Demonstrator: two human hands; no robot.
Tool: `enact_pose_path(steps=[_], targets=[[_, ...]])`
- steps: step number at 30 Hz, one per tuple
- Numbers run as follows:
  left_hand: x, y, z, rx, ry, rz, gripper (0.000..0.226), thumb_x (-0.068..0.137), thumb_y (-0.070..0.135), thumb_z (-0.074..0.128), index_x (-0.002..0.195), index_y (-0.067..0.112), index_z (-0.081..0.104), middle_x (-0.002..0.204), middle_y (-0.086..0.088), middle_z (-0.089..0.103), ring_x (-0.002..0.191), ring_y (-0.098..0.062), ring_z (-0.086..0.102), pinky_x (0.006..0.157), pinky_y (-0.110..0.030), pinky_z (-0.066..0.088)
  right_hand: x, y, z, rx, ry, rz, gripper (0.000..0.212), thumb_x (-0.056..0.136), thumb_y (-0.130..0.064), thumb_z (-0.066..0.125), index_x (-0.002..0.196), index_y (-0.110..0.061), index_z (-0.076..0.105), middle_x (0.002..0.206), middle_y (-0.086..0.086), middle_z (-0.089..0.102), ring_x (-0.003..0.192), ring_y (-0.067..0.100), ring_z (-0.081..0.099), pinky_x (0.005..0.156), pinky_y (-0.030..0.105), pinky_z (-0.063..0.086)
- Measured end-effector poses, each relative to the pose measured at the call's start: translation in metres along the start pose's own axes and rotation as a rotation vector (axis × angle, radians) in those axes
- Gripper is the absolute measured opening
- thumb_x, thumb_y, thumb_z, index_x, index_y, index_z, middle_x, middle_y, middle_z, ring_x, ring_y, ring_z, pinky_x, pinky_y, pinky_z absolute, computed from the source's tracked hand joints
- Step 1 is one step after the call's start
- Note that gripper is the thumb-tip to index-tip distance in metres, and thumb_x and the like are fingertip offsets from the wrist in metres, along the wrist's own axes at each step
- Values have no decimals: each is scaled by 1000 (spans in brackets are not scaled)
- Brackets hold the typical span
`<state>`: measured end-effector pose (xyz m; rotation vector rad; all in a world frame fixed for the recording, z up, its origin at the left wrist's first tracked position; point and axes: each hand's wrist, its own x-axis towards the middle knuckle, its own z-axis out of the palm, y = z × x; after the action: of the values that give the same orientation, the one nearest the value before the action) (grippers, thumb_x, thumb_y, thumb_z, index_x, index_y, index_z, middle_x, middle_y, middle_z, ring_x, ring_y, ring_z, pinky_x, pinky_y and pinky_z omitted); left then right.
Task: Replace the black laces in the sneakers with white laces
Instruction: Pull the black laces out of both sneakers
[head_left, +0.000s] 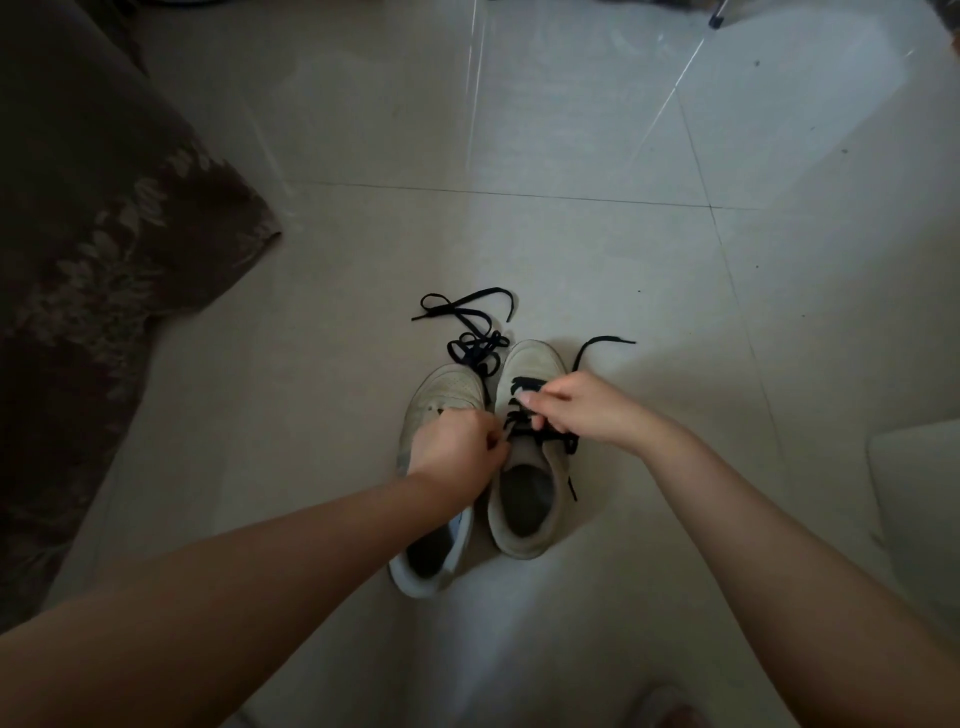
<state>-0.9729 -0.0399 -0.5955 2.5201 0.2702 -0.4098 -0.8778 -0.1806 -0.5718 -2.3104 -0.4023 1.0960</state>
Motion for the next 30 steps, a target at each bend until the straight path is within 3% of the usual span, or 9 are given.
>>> enact_pose_path(steps=[2,5,9,11,13,16,19,25,30], targets=[[0,1,1,-6,5,7,18,88,34,57,88,20,67,85,-1,66,83,-20,61,65,-26,43,5,0,2,-256,10,-58,34,94,-38,53,76,-15,70,66,4,61,63,18,55,62,30,42],[1,2,1,-13,8,10,17,88,35,58,90,21,67,87,0,67,84,-19,62,65,-26,43,7,1,9,-283,52,-138,30,94,-30,55,84,-5,68,80,11,66,72,19,59,69,35,47],[-1,0,1,31,24,49,18,89,35,57,88,19,66,90,-1,67,86,-20,61,66,-26,42,-8,-5,-1,329,66,-153,19,97,-19,50,89,-11,65,76,-10,60,60,-8,52,58,9,38],[-1,-1,2,79,35,80,20,91,36,54,90,20,65,94,1,66,88,-19,60,66,-25,41,-12,2,-9,711,73,-92,21,98,-16,47,84,-14,62,76,-6,58,60,-2,47,53,14,32],[-1,-1,2,104,47,93,22,92,40,53,90,22,65,94,2,66,89,-18,60,64,-24,38,-13,9,-12,809,83,-7,25,98,-18,47,77,-13,59,71,-3,53,61,6,41,53,18,26],[-1,0,3,125,60,105,24,92,43,52,89,24,64,94,4,66,88,-17,60,64,-23,35,-12,13,-9,365,124,87,33,96,-37,50,71,-20,64,63,-12,59,66,7,52,62,19,37],[0,0,4,145,62,118,25,91,46,52,92,26,66,96,5,66,90,-15,60,66,-24,33,-8,14,-8,1,42,27,31,90,-49,55,76,-28,73,81,-2,68,82,13,62,74,24,43],[1,-2,5,192,52,124,27,89,50,52,98,29,67,97,6,67,92,-15,61,89,-26,36,-6,6,-5,-287,50,40,29,81,-56,64,63,-32,62,53,-18,55,59,6,49,56,24,34],[0,-1,3,212,56,149,25,90,49,52,103,34,67,99,6,68,95,-14,61,93,-28,33,4,0,12,-436,135,27,22,82,-52,63,78,-31,60,86,-11,63,83,11,59,65,24,39]])
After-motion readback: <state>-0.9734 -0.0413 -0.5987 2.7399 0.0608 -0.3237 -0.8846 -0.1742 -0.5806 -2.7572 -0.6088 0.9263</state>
